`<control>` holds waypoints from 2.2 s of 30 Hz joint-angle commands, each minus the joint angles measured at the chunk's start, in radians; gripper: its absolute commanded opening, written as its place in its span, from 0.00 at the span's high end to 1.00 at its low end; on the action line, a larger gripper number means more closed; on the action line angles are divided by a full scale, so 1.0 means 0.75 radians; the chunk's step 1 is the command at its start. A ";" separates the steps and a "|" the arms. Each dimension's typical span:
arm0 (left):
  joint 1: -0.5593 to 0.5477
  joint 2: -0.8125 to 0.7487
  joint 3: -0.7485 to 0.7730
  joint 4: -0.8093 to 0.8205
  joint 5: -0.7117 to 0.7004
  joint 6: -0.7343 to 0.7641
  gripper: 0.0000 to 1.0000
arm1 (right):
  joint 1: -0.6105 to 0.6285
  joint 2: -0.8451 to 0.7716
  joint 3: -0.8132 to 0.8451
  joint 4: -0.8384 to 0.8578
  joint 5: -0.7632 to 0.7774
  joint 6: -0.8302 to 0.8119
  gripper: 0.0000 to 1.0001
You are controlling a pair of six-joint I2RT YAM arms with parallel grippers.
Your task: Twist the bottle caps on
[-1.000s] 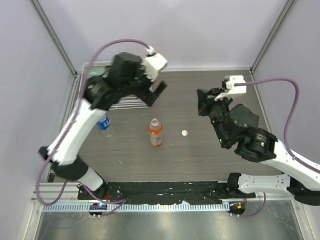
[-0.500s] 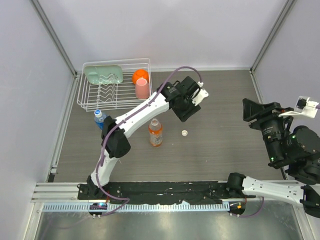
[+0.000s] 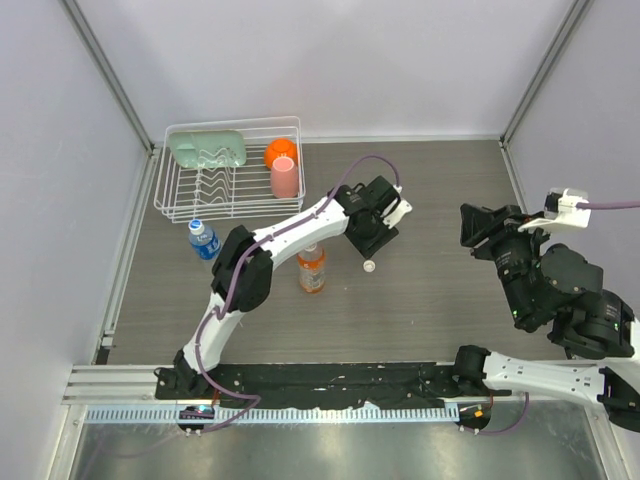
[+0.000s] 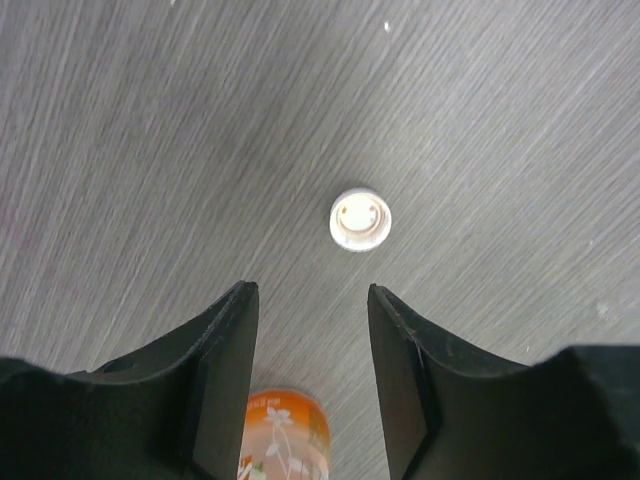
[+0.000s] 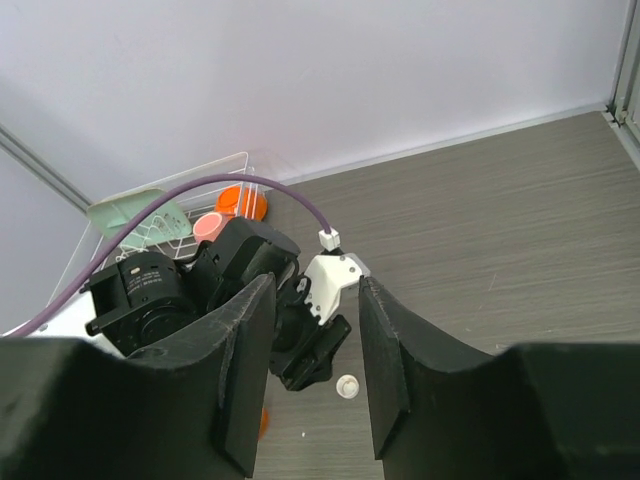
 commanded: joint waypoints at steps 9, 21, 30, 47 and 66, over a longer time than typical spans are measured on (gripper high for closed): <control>0.003 0.080 -0.051 0.248 0.017 -0.087 0.50 | 0.004 0.026 -0.030 0.024 -0.029 0.046 0.62; 0.003 0.109 -0.122 0.332 -0.019 -0.073 0.50 | 0.004 0.010 -0.054 0.030 -0.043 0.050 0.64; 0.005 0.146 -0.155 0.365 -0.019 -0.081 0.64 | 0.004 0.000 -0.062 0.030 -0.039 0.044 0.65; 0.007 -0.089 -0.235 0.332 0.034 -0.046 0.57 | 0.004 0.022 -0.062 0.022 -0.049 0.014 0.65; -0.057 -0.126 -0.394 0.342 0.142 0.013 0.55 | 0.004 0.012 -0.073 -0.005 -0.043 0.028 0.65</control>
